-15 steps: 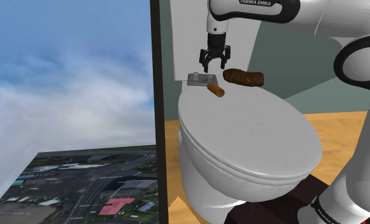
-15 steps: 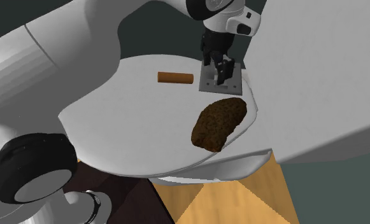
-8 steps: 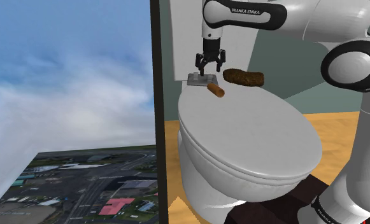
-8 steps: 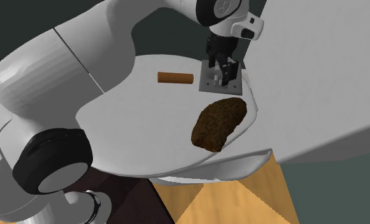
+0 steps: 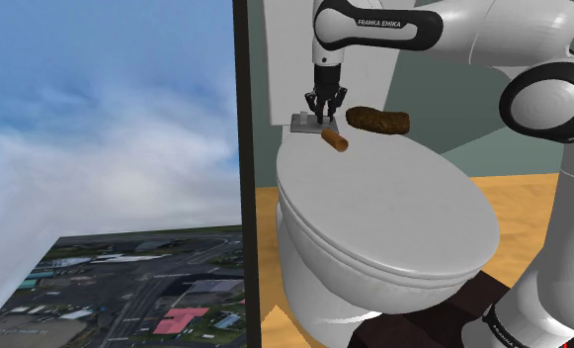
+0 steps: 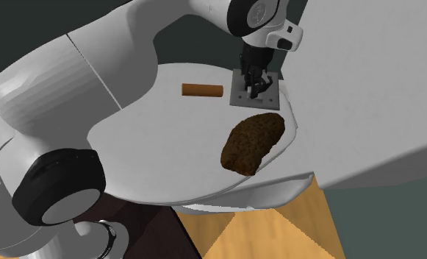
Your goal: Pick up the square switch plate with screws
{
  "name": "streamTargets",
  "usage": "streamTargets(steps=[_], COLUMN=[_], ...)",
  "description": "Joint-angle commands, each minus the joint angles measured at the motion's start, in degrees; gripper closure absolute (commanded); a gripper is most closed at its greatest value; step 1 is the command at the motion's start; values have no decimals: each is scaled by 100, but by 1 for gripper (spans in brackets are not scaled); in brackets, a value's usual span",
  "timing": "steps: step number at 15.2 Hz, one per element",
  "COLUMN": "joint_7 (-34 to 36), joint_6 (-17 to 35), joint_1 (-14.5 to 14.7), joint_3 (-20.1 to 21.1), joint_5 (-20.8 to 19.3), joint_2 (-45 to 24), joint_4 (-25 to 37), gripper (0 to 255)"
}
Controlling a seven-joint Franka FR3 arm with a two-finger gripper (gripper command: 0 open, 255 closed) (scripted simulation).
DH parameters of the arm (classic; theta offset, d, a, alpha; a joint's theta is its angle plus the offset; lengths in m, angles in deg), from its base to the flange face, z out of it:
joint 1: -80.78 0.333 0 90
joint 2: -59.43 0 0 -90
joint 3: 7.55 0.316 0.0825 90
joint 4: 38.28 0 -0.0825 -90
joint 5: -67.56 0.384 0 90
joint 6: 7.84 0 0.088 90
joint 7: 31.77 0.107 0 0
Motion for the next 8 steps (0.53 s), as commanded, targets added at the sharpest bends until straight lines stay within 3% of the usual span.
streamTargets(steps=[1,5,8], joint_7=[0,10,-10], joint_6=[1,35,-250], joint_1=[-1,2,14], joint_3=[-1,2,2], joint_5=[-1,1,-7], joint_2=[-3,32,-69], joint_4=[-1,-68,318], gripper=[255,255,255])
